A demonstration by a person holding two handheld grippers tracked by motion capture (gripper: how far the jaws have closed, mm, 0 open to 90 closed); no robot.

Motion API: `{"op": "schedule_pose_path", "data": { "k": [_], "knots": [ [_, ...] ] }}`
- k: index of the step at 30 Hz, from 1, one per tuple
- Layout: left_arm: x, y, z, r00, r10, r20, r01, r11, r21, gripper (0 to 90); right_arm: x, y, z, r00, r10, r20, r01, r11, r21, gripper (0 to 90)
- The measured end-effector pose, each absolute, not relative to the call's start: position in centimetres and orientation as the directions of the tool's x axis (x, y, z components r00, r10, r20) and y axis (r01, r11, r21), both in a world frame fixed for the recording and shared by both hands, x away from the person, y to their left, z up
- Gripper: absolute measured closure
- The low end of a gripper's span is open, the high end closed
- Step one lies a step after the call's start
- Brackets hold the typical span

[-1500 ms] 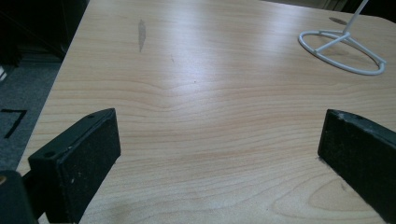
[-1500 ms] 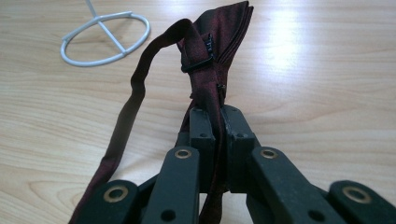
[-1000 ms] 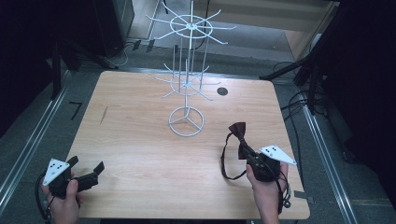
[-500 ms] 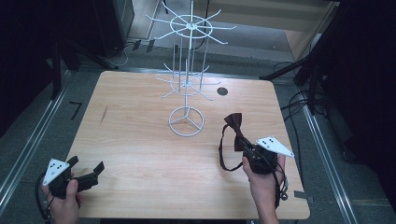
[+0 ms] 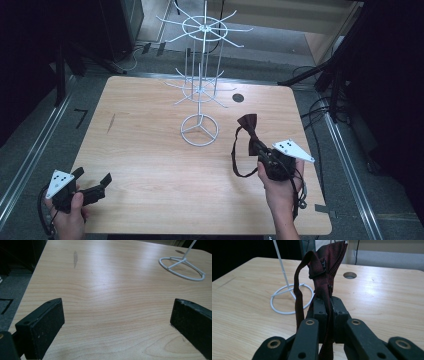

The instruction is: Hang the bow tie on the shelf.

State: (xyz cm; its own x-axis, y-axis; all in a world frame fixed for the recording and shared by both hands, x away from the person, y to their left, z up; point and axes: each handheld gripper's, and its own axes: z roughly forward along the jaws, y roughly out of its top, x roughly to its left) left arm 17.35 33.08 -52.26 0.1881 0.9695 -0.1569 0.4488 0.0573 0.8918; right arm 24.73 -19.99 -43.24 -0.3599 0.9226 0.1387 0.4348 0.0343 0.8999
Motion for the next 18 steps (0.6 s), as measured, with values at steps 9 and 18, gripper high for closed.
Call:
{"op": "schedule_pose_path", "data": {
  "k": [9, 18],
  "knots": [
    [17.4, 33.1, -52.3, 0.189, 0.969, -0.157, 0.447, 0.057, 0.892, 0.0, 25.2, -19.1, -41.6, -0.378, 0.917, 0.132, 0.401, 0.034, 0.915, 86.1],
    [17.4, 33.1, -52.3, 0.188, 0.969, -0.159, 0.448, 0.060, 0.892, 0.0, 25.7, -18.4, -40.7, -0.389, 0.912, 0.132, 0.384, 0.030, 0.923, 86.1]
  ]
}}
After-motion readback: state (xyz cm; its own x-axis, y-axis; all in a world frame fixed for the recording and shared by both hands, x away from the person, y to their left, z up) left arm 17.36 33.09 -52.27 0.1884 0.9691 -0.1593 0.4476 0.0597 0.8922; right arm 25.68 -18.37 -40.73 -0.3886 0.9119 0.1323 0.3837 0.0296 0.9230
